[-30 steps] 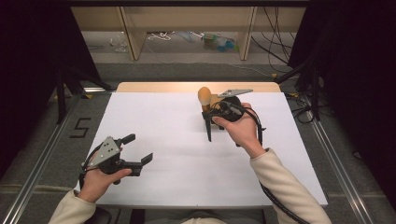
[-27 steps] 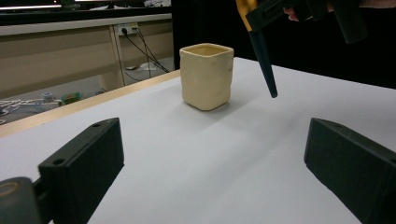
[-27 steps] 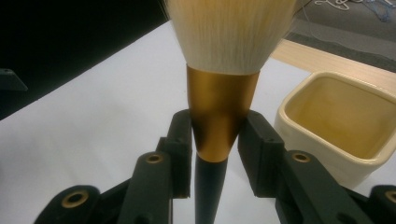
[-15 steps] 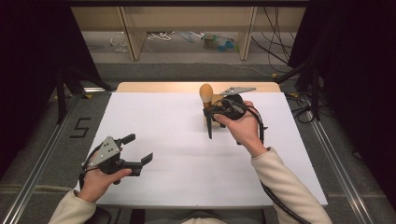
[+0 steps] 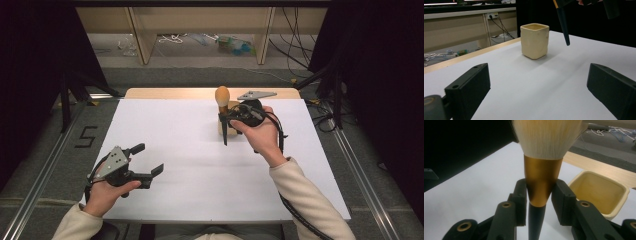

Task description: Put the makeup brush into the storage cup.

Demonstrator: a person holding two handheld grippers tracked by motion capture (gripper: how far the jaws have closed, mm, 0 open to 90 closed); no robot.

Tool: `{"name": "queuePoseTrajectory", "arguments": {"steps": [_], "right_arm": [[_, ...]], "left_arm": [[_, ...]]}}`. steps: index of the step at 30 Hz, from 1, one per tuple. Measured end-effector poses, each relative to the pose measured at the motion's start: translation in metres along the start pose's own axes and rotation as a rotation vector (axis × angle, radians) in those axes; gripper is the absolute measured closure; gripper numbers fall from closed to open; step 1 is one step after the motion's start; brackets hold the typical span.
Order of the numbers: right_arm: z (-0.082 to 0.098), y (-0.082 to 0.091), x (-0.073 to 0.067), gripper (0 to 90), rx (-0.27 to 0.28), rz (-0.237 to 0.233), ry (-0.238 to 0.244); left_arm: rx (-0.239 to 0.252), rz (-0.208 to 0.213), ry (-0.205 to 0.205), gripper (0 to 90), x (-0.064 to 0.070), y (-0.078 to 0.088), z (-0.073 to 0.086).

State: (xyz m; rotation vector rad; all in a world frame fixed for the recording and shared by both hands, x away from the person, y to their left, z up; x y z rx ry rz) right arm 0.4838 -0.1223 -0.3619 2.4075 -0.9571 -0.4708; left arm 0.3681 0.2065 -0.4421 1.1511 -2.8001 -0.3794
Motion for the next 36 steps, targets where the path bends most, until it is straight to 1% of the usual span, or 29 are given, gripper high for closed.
{"name": "queuePoseTrajectory", "arguments": {"steps": [1, 3, 6, 8, 10, 11, 12, 13, 14, 15, 16, 18, 19, 21, 24, 26, 28, 29, 30, 31, 32, 34, 36], "right_arm": [[0.000, 0.000, 0.000, 67.0, 0.003, 0.000, -0.003], [-0.001, 0.001, 0.001, 67.0, 0.009, 0.004, 0.009], [-0.001, 0.001, 0.001, 67.0, 0.015, 0.005, 0.008], [-0.002, 0.002, 0.001, 67.0, 0.019, 0.004, 0.006], [-0.003, 0.001, 0.002, 67.0, 0.032, 0.013, 0.012], [-0.003, 0.002, 0.002, 67.0, 0.032, 0.012, 0.011], [-0.003, 0.003, 0.002, 67.0, 0.031, 0.015, 0.013], [-0.003, 0.003, 0.002, 67.0, 0.030, 0.013, 0.007], [-0.004, 0.003, 0.002, 67.0, 0.032, 0.014, 0.007], [-0.004, 0.003, 0.003, 67.0, 0.037, 0.019, 0.015], [-0.004, 0.004, 0.002, 67.0, 0.037, 0.017, 0.010], [-0.005, 0.004, 0.003, 67.0, 0.042, 0.016, 0.015], [-0.005, 0.003, 0.003, 67.0, 0.050, 0.016, 0.013], [-0.006, 0.005, 0.003, 67.0, 0.046, 0.016, 0.007], [-0.007, 0.005, 0.004, 67.0, 0.065, 0.023, 0.017], [-0.008, 0.007, 0.004, 67.0, 0.061, 0.026, 0.011], [-0.009, 0.007, 0.005, 67.0, 0.074, 0.027, 0.021], [-0.009, 0.007, 0.005, 67.0, 0.075, 0.023, 0.011], [-0.010, 0.007, 0.006, 67.0, 0.087, 0.029, 0.021], [-0.010, 0.007, 0.006, 67.0, 0.093, 0.041, 0.019], [-0.010, 0.007, 0.005, 66.9, 0.090, 0.031, 0.013], [-0.011, 0.008, 0.006, 67.0, 0.094, 0.036, 0.020], [-0.012, 0.008, 0.007, 67.0, 0.096, 0.038, 0.018]], "left_arm": [[0.000, 0.001, 0.000, 4.5, 0.000, 0.000, 0.000], [0.000, 0.000, 0.001, 4.5, 0.000, 0.000, 0.000], [0.000, 0.000, -0.004, 4.5, 0.000, 0.000, 0.000], [0.000, 0.000, 0.000, 4.5, 0.000, 0.000, 0.000], [0.000, 0.000, 0.001, 4.5, 0.000, 0.000, 0.000], [0.000, -0.001, -0.010, 4.5, -0.001, 0.000, 0.000], [0.000, -0.001, -0.010, 4.5, -0.001, 0.000, 0.000], [0.000, -0.001, -0.009, 4.5, -0.001, 0.000, 0.000], [0.000, 0.000, 0.003, 4.5, 0.000, 0.000, 0.000], [0.000, 0.000, -0.006, 4.5, 0.000, 0.000, 0.000], [0.000, -0.001, -0.009, 4.5, -0.001, 0.000, 0.000], [-0.001, -0.001, -0.011, 4.5, -0.001, 0.000, 0.000], [-0.001, 0.000, 0.000, 4.6, 0.000, 0.000, 0.000], [0.000, 0.000, -0.002, 4.5, 0.000, 0.000, 0.000], [-0.002, -0.001, -0.010, 4.5, -0.001, 0.000, 0.000], [0.000, -0.001, 0.000, 4.6, 0.000, 0.000, 0.000], [0.000, -0.001, -0.003, 4.6, 0.000, 0.000, 0.000], [0.000, -0.001, -0.003, 4.6, 0.000, 0.000, 0.000], [0.000, -0.001, -0.002, 4.6, 0.000, 0.000, 0.000], [-0.001, -0.001, -0.002, 4.6, 0.000, 0.000, 0.000], [-0.001, -0.001, -0.001, 4.6, 0.000, 0.000, 0.000], [-0.002, -0.001, -0.011, 4.6, -0.001, 0.000, 0.000], [-0.001, 0.000, -0.003, 4.6, 0.000, 0.000, 0.000]]}}
Point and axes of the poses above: each handheld gripper's, and its own axes: y roughly backward along the jaws, z roughly out of its underside, x roughly to its right, the point moved 3 cm from there along -y, roughly forward along the jaws, and after that the axes turned 5 degrees about -x, right-handed, at the moved point
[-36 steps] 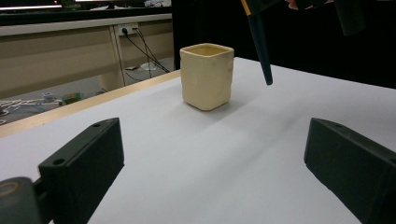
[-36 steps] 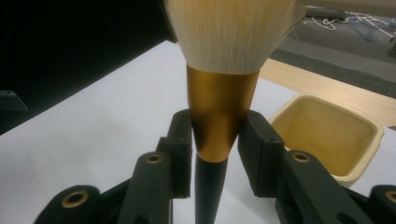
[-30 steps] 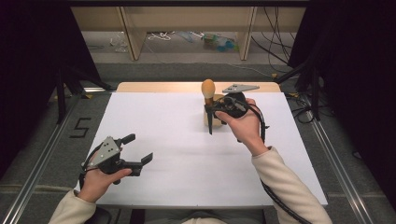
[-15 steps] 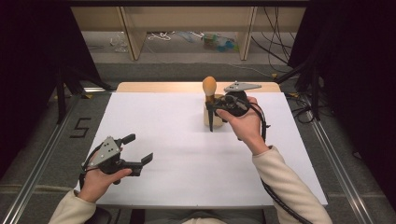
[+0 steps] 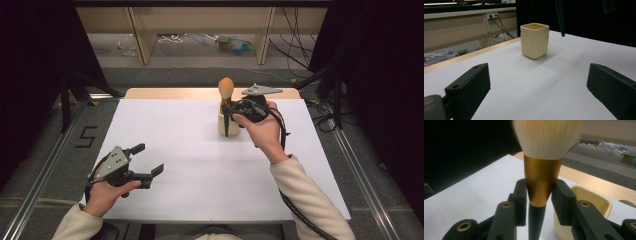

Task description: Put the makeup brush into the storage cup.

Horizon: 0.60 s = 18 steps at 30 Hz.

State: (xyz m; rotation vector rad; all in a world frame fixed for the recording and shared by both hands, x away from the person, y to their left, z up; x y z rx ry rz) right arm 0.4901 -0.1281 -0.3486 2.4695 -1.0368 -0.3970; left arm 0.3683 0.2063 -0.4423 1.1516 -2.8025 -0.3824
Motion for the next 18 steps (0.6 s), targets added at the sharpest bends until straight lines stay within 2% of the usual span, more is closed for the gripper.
{"name": "queuePoseTrajectory", "arguments": {"steps": [4, 6, 18], "right_arm": [[-0.0009, -0.0001, 0.0008, 67.0, 0.002, 0.015, 0.000], [-0.0014, 0.0005, 0.0003, 67.0, 0.001, 0.006, -0.009], [-0.0067, 0.0015, 0.0029, 67.0, 0.024, 0.018, -0.005]], "left_arm": [[0.000, 0.000, 0.000, 4.6, 0.0001, 0.0000, 0.0000], [0.000, 0.000, 0.000, 4.6, 0.0001, 0.0000, 0.0000], [0.001, 0.000, 0.000, 4.6, 0.0000, 0.0000, 0.0000]]}}
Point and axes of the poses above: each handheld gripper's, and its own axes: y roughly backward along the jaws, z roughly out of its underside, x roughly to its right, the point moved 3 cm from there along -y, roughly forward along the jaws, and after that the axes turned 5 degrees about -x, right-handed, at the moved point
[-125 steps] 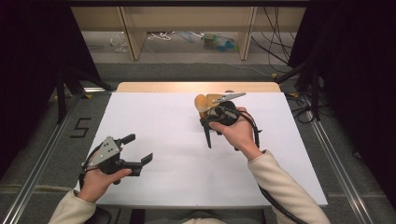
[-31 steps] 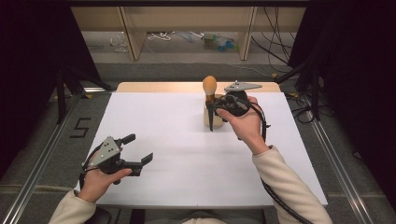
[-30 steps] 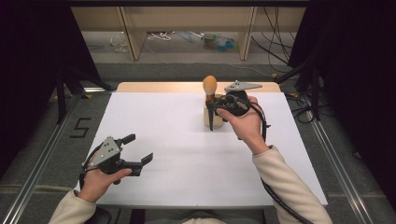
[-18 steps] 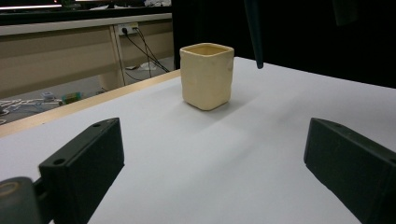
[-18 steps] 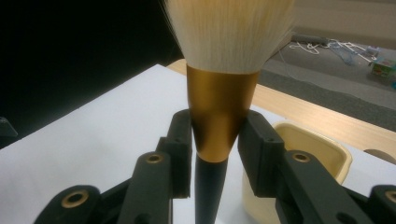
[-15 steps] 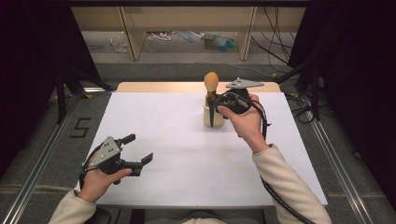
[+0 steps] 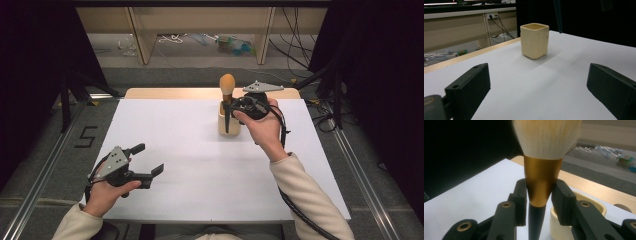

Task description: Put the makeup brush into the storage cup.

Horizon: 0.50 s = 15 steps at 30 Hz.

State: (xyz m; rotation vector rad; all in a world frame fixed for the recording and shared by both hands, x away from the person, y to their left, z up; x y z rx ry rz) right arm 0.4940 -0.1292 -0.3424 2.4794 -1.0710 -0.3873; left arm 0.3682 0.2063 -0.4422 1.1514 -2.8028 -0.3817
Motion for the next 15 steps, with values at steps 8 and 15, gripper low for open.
{"name": "queuePoseTrajectory", "arguments": {"steps": [8, 15], "right_arm": [[-0.0029, -0.0012, 0.0019, 67.0, 0.020, 0.012, 0.007], [-0.0044, -0.0013, 0.0036, 67.0, 0.016, 0.031, 0.019]], "left_arm": [[0.000, 0.001, 0.001, 4.6, 0.0000, 0.0001, 0.0000], [-0.001, 0.001, -0.003, 4.7, 0.0000, 0.0000, 0.0001]]}}
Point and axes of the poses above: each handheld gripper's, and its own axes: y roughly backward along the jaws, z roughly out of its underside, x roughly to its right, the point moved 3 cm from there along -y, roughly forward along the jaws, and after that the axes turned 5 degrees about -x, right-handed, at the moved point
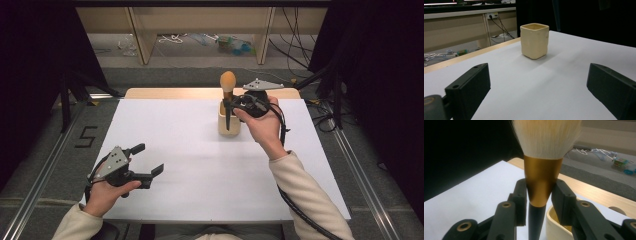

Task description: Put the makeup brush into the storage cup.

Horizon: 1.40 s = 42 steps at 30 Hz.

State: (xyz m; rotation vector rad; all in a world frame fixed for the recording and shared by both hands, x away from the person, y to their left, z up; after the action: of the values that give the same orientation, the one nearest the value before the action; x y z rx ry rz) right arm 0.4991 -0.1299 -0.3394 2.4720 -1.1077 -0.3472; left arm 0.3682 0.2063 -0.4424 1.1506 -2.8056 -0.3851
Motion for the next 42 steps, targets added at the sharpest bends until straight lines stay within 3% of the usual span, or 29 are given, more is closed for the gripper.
{"name": "queuePoseTrajectory", "arguments": {"steps": [42], "right_arm": [[-0.012, 0.001, 0.009, 67.0, 0.058, 0.036, 0.008]], "left_arm": [[0.001, -0.001, 0.001, 4.8, 0.000, 0.000, 0.000]]}}
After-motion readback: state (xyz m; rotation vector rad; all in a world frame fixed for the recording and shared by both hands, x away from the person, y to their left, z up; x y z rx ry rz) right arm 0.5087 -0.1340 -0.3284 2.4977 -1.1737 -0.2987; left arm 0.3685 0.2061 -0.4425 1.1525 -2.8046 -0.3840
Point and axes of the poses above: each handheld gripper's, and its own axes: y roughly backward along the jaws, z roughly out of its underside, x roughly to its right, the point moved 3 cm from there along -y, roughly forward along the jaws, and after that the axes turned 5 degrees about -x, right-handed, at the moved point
